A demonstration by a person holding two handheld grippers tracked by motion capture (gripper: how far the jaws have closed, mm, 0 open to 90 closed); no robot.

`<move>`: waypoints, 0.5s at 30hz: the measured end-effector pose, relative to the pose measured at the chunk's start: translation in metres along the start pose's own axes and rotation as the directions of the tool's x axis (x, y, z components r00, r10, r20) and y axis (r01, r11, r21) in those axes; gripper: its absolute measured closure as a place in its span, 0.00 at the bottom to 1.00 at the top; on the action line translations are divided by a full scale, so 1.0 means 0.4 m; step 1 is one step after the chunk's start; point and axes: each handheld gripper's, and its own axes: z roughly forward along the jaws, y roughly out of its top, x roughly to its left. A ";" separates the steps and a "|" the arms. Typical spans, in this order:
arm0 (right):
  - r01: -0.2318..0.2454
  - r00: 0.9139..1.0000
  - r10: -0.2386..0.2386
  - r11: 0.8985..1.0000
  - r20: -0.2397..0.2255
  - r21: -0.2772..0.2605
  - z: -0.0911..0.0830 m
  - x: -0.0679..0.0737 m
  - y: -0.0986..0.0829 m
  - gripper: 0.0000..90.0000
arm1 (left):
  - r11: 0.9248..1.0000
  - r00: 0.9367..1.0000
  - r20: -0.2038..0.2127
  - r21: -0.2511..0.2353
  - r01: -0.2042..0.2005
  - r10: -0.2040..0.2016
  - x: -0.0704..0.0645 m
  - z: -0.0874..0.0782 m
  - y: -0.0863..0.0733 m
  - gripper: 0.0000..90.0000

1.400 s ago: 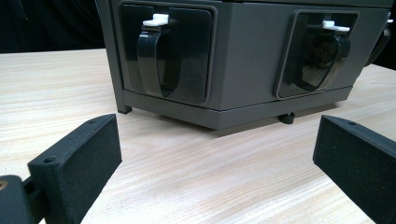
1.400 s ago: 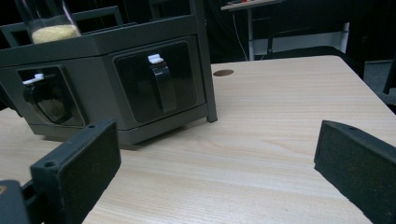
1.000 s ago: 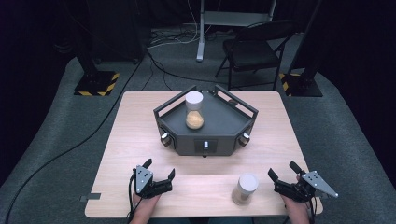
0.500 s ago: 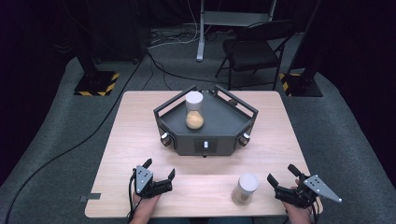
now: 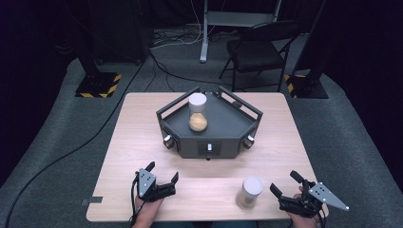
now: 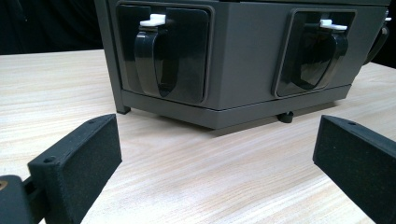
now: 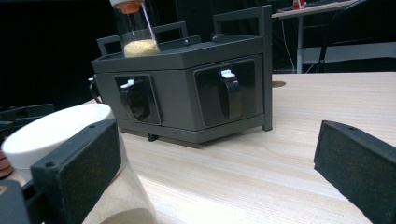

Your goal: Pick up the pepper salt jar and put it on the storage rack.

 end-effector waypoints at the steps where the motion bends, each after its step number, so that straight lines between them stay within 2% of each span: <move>1: 0.001 1.000 -0.001 1.000 -0.004 0.001 -0.002 0.000 0.000 0.00 | 1.000 1.000 0.000 0.000 0.002 -0.002 0.000 0.000 0.000 0.01; 15: 0.041 0.996 -0.041 0.999 -0.077 0.001 -0.016 0.008 0.004 0.00 | 1.000 1.000 -0.002 0.003 0.004 -0.004 -0.001 0.001 0.001 0.01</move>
